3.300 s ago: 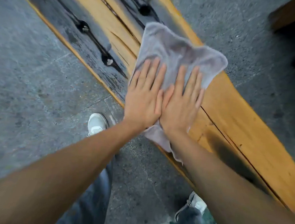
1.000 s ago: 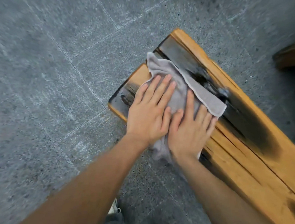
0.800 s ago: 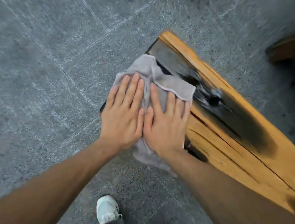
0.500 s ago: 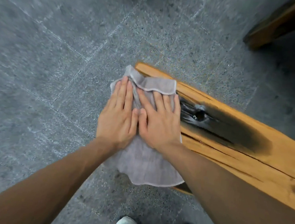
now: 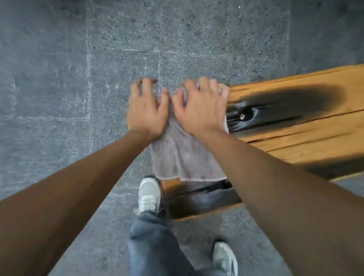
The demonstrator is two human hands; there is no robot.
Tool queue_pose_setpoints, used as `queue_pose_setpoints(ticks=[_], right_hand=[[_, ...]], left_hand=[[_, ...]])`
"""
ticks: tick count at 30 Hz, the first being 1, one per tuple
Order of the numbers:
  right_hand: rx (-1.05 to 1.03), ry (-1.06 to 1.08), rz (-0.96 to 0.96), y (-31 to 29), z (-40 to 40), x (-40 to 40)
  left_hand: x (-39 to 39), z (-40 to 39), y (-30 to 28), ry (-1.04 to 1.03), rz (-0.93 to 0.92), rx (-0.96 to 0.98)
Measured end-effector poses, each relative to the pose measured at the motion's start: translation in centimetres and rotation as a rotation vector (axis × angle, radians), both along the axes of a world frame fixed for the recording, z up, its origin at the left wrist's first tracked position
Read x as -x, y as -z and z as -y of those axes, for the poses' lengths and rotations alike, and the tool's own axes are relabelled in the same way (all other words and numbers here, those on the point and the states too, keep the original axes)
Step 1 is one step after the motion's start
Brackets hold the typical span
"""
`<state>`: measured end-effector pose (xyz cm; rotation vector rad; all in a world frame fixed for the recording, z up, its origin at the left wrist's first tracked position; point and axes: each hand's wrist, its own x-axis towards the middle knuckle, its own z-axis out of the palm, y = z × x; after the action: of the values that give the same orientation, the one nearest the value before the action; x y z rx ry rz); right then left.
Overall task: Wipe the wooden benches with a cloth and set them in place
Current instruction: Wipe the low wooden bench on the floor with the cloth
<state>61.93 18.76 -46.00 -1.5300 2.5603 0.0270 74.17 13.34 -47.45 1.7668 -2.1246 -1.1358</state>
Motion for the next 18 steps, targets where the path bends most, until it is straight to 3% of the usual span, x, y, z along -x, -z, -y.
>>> queue_pose_setpoints(ticks=[3,5,7,11,18], right_hand=[[-0.098,0.112,0.004,-0.5,1.4,-1.2],[-0.156,0.194,0.039,-1.3,1.4,-3.5],[-0.174,0.206,0.15,-2.3,1.6,-6.7],[-0.124,0.313,0.563,-6.9,2.1,-14.0],[-0.191,0.627,0.841,-16.2,3.1,-18.4]], left_hand=[[-0.5,2.6,-0.9,-0.272,-0.05,-0.63],[-1.7,3.3,-2.8,-0.342,-0.141,-0.87],[-3.3,3.0,-4.5,-0.422,-0.189,-0.835],[-8.6,3.6,-10.5,-0.542,-0.271,-0.899],[-19.4,9.3,-18.8,-0.363,-0.275,-1.141]])
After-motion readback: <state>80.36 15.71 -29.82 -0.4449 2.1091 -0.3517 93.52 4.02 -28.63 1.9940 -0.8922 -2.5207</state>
